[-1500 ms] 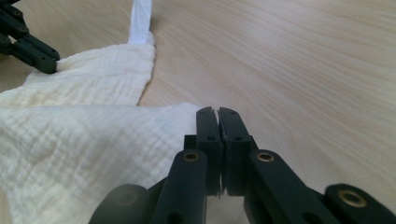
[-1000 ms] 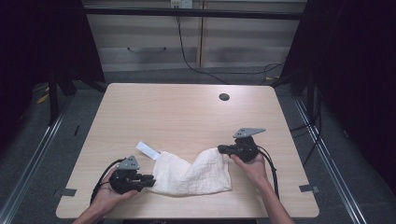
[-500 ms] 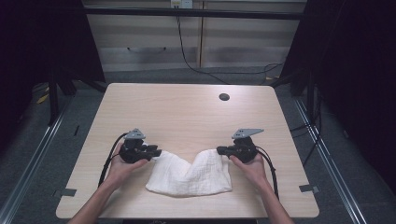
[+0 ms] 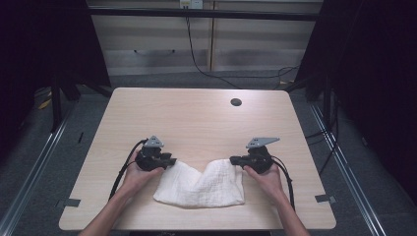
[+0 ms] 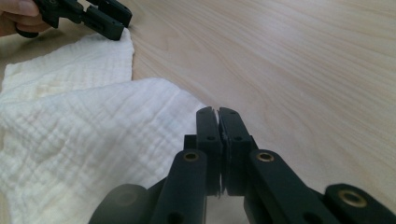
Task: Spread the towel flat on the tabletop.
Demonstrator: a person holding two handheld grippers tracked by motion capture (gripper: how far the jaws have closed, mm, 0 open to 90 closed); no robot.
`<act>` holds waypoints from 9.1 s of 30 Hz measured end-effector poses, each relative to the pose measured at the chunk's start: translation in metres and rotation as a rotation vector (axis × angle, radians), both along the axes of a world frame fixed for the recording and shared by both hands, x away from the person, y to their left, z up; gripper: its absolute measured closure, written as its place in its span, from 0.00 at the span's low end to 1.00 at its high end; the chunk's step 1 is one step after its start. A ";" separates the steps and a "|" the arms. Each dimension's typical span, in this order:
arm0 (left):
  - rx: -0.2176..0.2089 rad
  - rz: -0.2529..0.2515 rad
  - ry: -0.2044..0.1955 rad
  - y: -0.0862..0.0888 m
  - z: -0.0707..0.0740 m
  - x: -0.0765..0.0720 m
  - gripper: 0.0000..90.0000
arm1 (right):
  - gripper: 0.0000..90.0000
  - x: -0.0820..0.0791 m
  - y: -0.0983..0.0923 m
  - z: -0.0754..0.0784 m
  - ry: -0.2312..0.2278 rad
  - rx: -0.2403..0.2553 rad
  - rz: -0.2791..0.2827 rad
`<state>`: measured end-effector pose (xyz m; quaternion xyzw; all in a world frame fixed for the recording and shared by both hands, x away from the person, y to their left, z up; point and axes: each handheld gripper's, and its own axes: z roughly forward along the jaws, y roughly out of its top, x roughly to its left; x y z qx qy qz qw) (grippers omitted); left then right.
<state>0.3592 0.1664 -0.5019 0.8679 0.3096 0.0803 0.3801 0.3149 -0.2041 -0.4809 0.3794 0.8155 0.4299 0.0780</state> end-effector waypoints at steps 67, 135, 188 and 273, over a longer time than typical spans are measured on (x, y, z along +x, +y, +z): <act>-0.353 0.128 -0.213 0.044 0.167 0.043 0.96 | 0.98 0.056 -0.027 0.158 -0.267 0.069 -0.074; -0.254 -0.003 -0.076 0.055 0.050 -0.067 0.96 | 0.98 -0.052 -0.039 0.031 -0.066 0.080 -0.011; -0.106 -0.002 0.034 0.027 0.002 -0.015 0.87 | 0.87 0.020 0.004 -0.021 0.090 -0.006 0.031; -0.091 -0.037 0.024 0.019 -0.004 -0.031 0.74 | 0.74 0.074 -0.032 -0.022 0.076 -0.093 -0.151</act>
